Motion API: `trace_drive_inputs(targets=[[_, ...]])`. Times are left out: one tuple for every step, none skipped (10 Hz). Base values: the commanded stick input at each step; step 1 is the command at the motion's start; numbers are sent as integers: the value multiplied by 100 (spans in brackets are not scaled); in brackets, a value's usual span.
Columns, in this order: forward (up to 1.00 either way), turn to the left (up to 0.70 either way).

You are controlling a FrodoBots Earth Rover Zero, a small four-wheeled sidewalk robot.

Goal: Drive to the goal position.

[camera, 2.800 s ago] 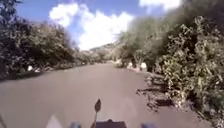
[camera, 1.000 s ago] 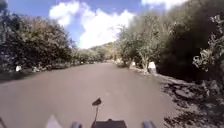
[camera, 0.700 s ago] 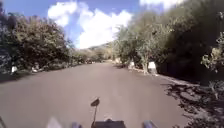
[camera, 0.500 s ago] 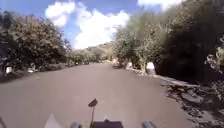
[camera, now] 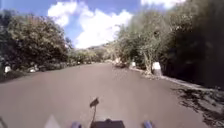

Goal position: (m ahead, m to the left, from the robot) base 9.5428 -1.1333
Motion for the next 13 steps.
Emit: trace_drive_inputs(targets=[[70,-35],[70,-34],[70,-11],[70,-7],[70,-4],[70,-2],[70,-2],[70,-2],[70,-1],[70,0],[70,0],[70,0],[70,0]])
